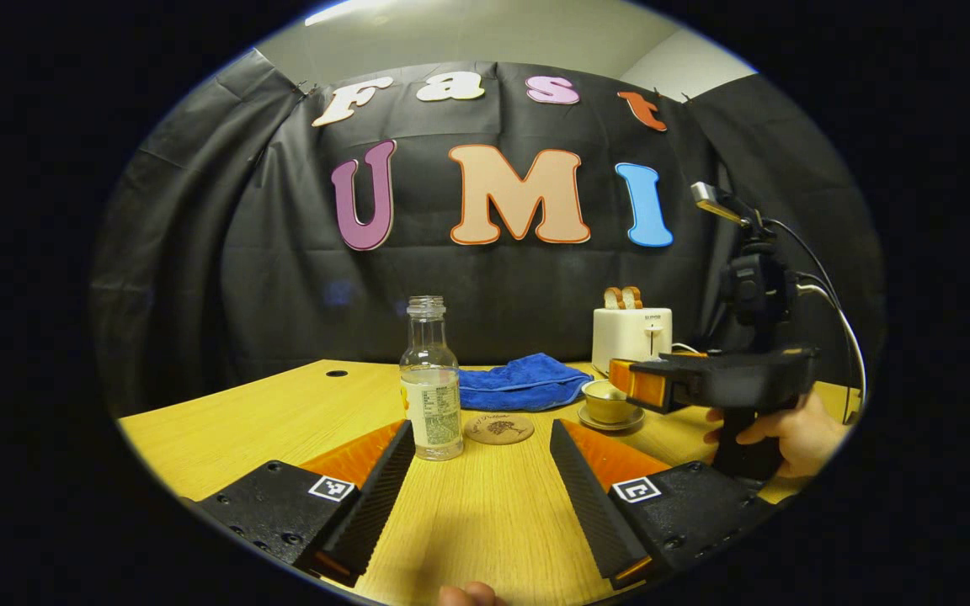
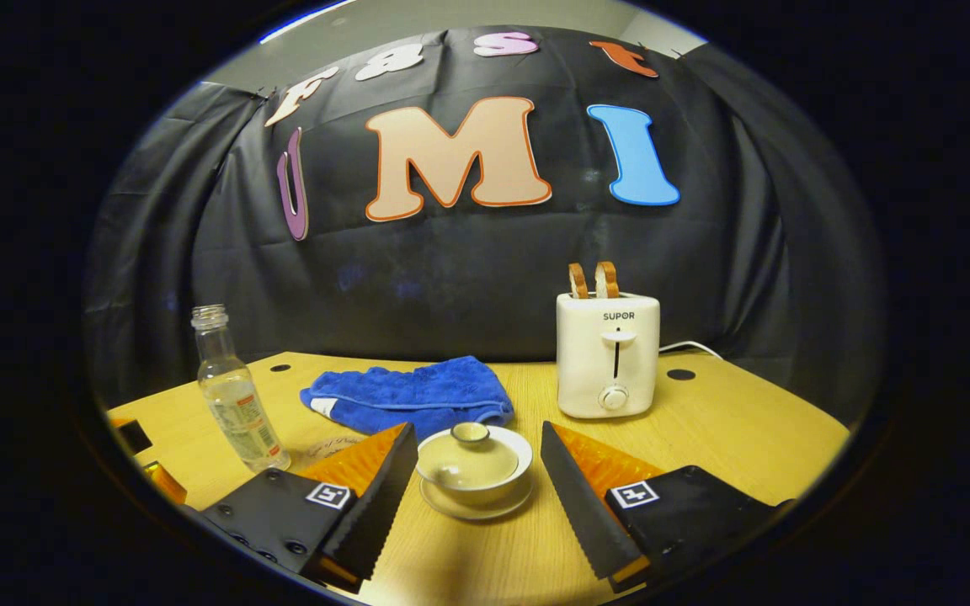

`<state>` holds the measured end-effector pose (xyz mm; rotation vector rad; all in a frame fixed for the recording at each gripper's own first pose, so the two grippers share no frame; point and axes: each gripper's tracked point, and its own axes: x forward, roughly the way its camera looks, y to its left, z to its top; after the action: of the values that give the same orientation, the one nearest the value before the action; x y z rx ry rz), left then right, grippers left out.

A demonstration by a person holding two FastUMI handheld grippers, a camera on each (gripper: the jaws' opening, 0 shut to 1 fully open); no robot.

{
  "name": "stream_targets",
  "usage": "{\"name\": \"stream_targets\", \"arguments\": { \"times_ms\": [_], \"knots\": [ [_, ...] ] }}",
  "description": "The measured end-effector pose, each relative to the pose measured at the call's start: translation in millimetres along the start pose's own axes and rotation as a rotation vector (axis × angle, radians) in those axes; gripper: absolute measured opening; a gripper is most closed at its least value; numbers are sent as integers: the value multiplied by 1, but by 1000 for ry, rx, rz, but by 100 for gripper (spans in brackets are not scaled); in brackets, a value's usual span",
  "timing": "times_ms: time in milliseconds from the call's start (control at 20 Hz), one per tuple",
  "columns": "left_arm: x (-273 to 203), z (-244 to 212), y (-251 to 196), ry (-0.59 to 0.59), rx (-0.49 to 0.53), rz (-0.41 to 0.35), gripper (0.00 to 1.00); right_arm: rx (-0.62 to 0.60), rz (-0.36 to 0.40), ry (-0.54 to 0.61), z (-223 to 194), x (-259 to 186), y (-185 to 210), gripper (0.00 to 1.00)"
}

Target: Open the teacup lid with one hand, grasp the water bottle and pour water into the teacup with the other hand; after pouring, place the water bottle on the coaster and then close the teacup lid.

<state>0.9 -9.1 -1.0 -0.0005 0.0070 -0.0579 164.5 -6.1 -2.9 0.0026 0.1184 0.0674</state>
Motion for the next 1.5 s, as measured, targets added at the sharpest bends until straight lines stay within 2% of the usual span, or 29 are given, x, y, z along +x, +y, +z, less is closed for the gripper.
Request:
{"name": "stream_targets", "arguments": {
  "times_ms": [100, 150, 200, 300, 500, 550, 900, 1050, 1150, 1200, 1250, 1500],
  "knots": [
    [0, 0, -2, -2, -1, -9, 95, -32, 4, -3, 6, 15, 3, 92],
    [1, 0, -2, -2, 0, -12, 95, -46, 1, 2, 5, 22, 3, 95],
    [1, 1, -2, -2, 0, -12, 95, -51, 3, 10, 2, 29, 5, 92],
    [1, 1, -3, -3, 1, -16, 95, -47, 6, 25, -5, 41, 9, 94],
    [2, 1, -6, -4, 0, -36, 95, -41, 10, 57, -20, 58, 13, 92],
    [2, 0, -5, -4, 0, -36, 95, -42, 7, 61, -24, 60, 11, 82],
    [5, 1, -7, -2, 0, -46, 95, -21, 17, 44, -20, 65, 10, 63],
    [4, 0, -6, -3, -1, -46, 95, -28, 33, 39, -19, 62, 15, 63],
    [4, 0, -7, -3, -1, -46, 95, -33, 40, 30, -20, 63, 15, 61],
    [3, 0, -6, -3, -1, -46, 95, -31, 19, 34, -23, 65, 14, 58],
    [4, 0, -6, -3, -1, -45, 95, -29, 22, 34, -19, 63, 14, 36],
    [3, 1, -7, -3, -1, -46, 95, -55, 58, 17, -15, 59, 22, 36]
  ]
}}
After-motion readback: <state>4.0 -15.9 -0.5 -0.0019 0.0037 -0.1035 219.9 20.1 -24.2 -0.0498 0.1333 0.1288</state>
